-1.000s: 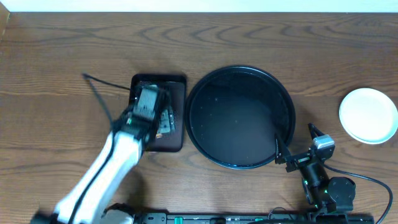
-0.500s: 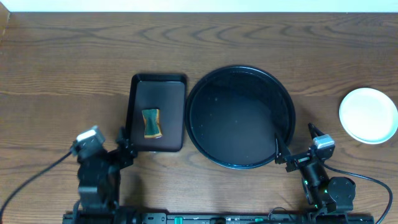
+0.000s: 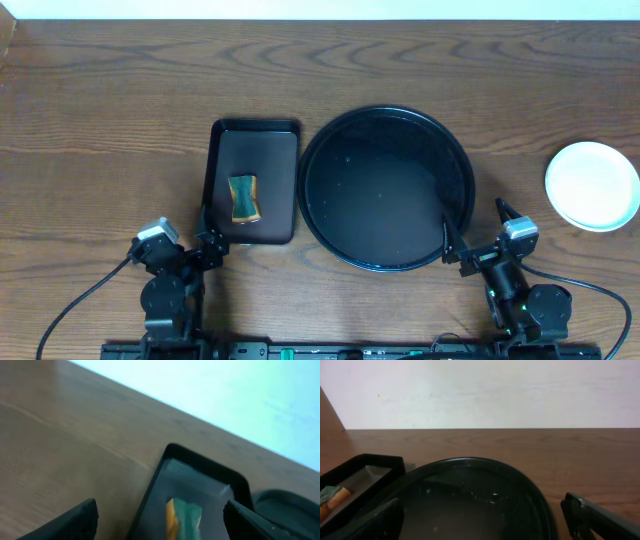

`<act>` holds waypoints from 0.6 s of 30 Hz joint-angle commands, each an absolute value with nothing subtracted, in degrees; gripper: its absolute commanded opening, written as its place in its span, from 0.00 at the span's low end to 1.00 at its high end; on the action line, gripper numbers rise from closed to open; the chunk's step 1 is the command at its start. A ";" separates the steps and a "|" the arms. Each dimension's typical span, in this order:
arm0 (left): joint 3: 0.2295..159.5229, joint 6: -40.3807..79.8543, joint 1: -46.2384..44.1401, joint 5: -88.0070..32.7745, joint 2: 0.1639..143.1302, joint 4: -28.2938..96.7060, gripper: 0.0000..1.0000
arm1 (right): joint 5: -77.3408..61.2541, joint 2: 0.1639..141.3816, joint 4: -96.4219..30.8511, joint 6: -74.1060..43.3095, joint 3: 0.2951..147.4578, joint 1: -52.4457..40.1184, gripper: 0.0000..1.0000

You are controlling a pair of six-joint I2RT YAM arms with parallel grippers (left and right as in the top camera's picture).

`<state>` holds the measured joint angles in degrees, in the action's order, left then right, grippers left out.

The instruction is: Clean dirty plates on tray and stack at the side

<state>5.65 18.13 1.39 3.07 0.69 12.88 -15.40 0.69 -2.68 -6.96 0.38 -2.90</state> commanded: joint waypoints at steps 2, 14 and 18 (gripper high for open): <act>2.11 17.74 1.15 2.37 0.10 7.88 0.81 | -15.25 0.38 -2.92 -6.76 0.32 -3.09 0.99; 0.23 17.82 1.15 2.09 0.10 3.77 0.81 | -15.25 0.38 -2.92 -6.76 0.32 -3.09 0.99; 0.23 17.82 1.15 2.11 0.16 3.77 0.81 | -15.25 0.38 -2.92 -6.76 0.32 -3.09 0.99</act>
<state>2.17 18.13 1.39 2.26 0.56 3.11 -15.40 0.69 -2.68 -6.96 0.38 -2.90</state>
